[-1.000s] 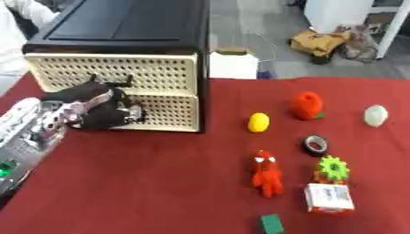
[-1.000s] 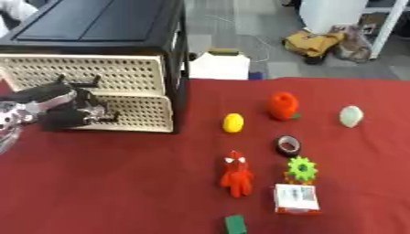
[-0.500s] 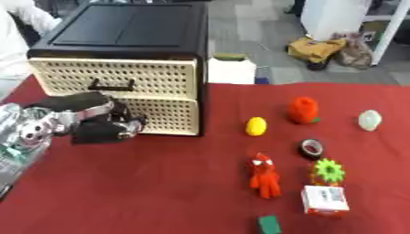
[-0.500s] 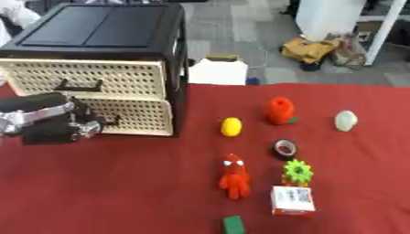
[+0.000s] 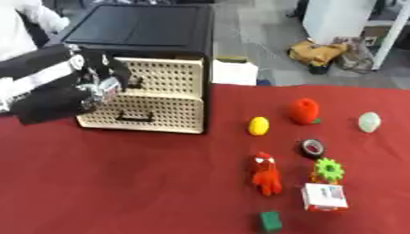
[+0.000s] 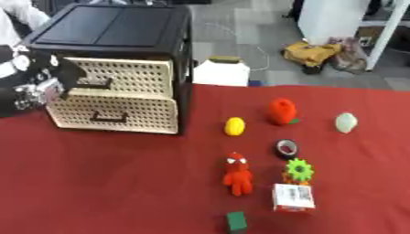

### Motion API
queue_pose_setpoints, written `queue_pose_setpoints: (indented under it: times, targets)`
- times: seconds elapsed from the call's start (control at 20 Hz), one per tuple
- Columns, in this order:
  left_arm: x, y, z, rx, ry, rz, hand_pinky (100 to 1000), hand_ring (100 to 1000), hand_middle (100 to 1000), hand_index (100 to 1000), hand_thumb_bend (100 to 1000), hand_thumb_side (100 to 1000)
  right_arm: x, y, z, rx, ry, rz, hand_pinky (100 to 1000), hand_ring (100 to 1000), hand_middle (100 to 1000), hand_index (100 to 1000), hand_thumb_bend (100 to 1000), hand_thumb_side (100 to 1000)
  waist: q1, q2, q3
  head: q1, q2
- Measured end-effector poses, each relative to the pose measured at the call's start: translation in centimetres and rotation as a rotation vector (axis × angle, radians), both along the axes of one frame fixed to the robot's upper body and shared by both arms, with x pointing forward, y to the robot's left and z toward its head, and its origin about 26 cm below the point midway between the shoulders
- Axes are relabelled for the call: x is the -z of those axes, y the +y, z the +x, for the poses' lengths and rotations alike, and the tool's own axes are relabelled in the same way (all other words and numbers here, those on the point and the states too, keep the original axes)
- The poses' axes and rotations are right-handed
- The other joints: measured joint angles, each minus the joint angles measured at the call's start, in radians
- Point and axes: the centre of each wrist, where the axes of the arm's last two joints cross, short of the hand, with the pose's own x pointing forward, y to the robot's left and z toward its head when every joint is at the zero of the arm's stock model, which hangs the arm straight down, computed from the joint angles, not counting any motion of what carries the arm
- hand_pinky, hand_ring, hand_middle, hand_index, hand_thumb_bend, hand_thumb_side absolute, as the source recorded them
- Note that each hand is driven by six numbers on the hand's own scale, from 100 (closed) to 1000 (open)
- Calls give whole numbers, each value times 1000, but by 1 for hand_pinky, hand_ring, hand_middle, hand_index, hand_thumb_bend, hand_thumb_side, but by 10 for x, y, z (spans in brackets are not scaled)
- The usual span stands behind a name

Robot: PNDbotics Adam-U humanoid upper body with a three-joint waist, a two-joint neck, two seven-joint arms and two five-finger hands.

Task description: Pick up objects from table and place into drawer.

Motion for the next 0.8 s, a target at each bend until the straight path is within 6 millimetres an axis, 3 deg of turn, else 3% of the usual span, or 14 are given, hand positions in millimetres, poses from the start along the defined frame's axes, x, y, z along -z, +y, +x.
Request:
queue_pose_setpoints:
  times: [0.2, 0.3, 0.5, 0.8]
  targets:
    - [19, -2, 3, 26, -174, -254, 516, 502, 581, 880, 100, 1000, -8, -1, 3, -6, -36, 9, 617, 631, 557, 766, 100, 806, 0, -5, -3, 0, 9]
    - [30, -4, 5, 40, -244, -396, 514, 501, 575, 874, 100, 1000, -13, -1, 5, -7, -56, 9, 565, 557, 553, 772, 100, 798, 0, -9, -5, 0, 16]
    - [47, -6, 7, 40, -338, -618, 508, 500, 570, 868, 100, 1000, -21, 0, 8, -10, -86, 8, 588, 614, 566, 775, 100, 805, 1, -15, -5, -2, 26]
    - [56, -4, 8, 52, -470, -873, 515, 517, 568, 872, 100, 1000, -27, 0, 11, -15, -131, -22, 616, 664, 584, 776, 100, 812, 6, -20, -10, -10, 30]
